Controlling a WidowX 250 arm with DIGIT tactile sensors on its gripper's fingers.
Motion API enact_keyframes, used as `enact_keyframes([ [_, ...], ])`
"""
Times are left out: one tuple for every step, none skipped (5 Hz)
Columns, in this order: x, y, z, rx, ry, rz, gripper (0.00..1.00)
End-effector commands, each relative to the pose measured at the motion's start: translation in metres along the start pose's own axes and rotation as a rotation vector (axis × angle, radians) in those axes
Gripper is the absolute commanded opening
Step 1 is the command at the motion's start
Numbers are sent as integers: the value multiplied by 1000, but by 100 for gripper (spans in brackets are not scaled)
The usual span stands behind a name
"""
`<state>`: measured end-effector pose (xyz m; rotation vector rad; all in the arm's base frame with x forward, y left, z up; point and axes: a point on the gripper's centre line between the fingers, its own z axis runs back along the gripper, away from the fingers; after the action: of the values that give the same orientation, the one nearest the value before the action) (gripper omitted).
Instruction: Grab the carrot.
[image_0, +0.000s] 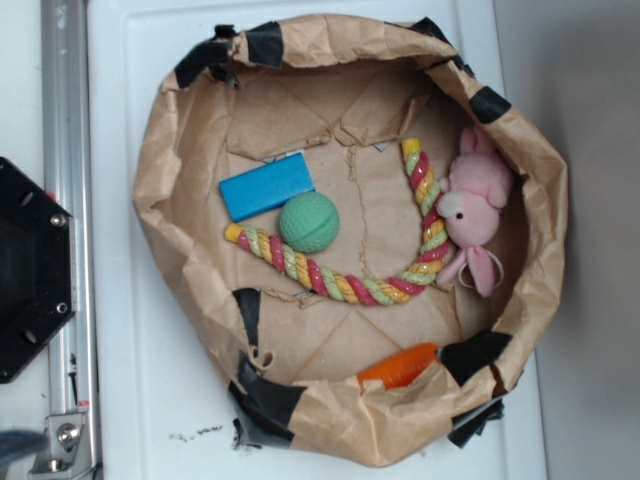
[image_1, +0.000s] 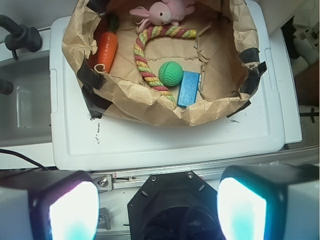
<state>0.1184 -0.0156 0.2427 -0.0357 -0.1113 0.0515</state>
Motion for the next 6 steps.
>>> enact_keyframes([
  [0, 0, 0, 0, 0, 0, 100],
  [46, 21, -46, -66, -80, -13, 100],
  [91, 12, -67, -93, -151, -45, 100],
  [114, -2, -97, -87, -168, -108, 100],
  [128, -25, -135, -124, -177, -215, 100],
  [138, -38, -165, -149, -192, -340, 100],
])
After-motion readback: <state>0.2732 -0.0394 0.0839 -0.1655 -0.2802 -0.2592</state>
